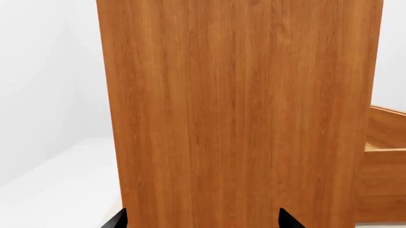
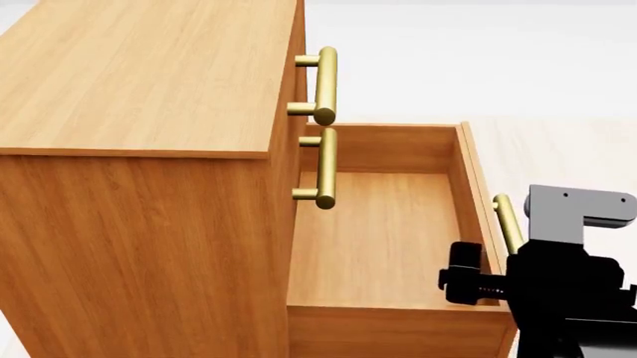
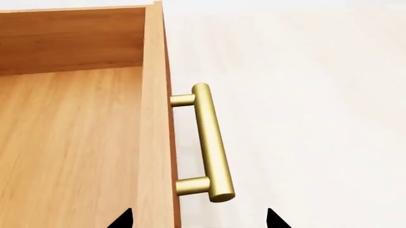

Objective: Put the bowl in the bottom drawer of the cabinet and close it.

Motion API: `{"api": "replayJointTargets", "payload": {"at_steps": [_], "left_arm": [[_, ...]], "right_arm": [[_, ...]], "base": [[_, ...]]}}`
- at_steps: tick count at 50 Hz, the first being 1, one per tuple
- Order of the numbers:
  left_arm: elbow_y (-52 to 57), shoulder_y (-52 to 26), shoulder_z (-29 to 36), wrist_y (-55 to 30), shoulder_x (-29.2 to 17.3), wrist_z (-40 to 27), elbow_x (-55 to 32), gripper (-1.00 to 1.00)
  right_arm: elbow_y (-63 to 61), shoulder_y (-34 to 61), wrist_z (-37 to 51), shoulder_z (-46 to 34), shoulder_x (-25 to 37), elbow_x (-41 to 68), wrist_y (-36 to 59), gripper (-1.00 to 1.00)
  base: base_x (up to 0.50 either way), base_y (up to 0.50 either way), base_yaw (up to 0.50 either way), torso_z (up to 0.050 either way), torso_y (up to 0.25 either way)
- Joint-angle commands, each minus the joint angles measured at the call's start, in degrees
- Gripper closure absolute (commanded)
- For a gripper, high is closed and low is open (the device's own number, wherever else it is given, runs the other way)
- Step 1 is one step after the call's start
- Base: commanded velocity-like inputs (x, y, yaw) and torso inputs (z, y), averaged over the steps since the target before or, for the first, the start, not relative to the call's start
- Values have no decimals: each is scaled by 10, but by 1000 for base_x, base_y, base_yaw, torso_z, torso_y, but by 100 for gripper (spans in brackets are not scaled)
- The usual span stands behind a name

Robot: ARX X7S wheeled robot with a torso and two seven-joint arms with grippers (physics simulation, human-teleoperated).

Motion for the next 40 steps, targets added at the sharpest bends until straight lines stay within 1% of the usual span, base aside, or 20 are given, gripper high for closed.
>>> {"api": "replayJointTargets", "payload": {"at_steps": [1, 8, 15, 26, 30, 33, 34, 36, 37, 38, 39, 40], "left_arm": [[1, 0, 1, 0, -2, -2, 0, -100], [0, 0, 2, 2, -3, -4, -1, -100], [-2, -3, 4, 2, -2, -5, -1, -100], [0, -1, 5, 4, -5, -7, -1, -100], [-2, 1, 6, 23, -8, -3, -7, -100], [-2, 0, 5, 16, -6, -8, 3, -100], [3, 0, 7, -2, -9, -10, 14, -100], [5, -1, 10, -8, -10, -8, 8, -100], [3, -1, 9, -2, -9, -10, 15, -100], [-2, 1, 7, 24, -7, -7, -1, -100], [-4, 0, 7, 32, -9, 1, -20, -100], [2, 1, 6, 20, -10, -5, -9, -100]], "right_arm": [[-36, -11, -29, 2, 14, 15, 12, -100], [-77, -20, -38, 10, 22, 36, 33, -100], [-150, -24, -20, 40, 33, 61, 68, -100], [-220, -27, 4, 68, 48, 75, 90, -100], [-254, -31, 17, 75, 58, 73, 92, -100], [-273, -31, 24, 95, 61, 84, 105, -100], [-279, -31, 25, 97, 63, 85, 107, -100], [-281, -30, 28, 105, 63, 89, 111, -100], [-284, -32, 30, 103, 65, 85, 107, -100], [-287, -33, 31, 108, 67, 87, 108, -100], [-288, -33, 32, 111, 67, 87, 108, -100], [-290, -34, 34, 111, 68, 86, 108, -100]], "base": [[0, 0, 0, 0, 0], [0, 0, 0, 0, 0], [0, 0, 0, 0, 0], [0, 0, 0, 0, 0], [0, 0, 0, 0, 0], [0, 0, 0, 0, 0], [0, 0, 0, 0, 0], [0, 0, 0, 0, 0], [0, 0, 0, 0, 0], [0, 0, 0, 0, 0], [0, 0, 0, 0, 0], [0, 0, 0, 0, 0]]}}
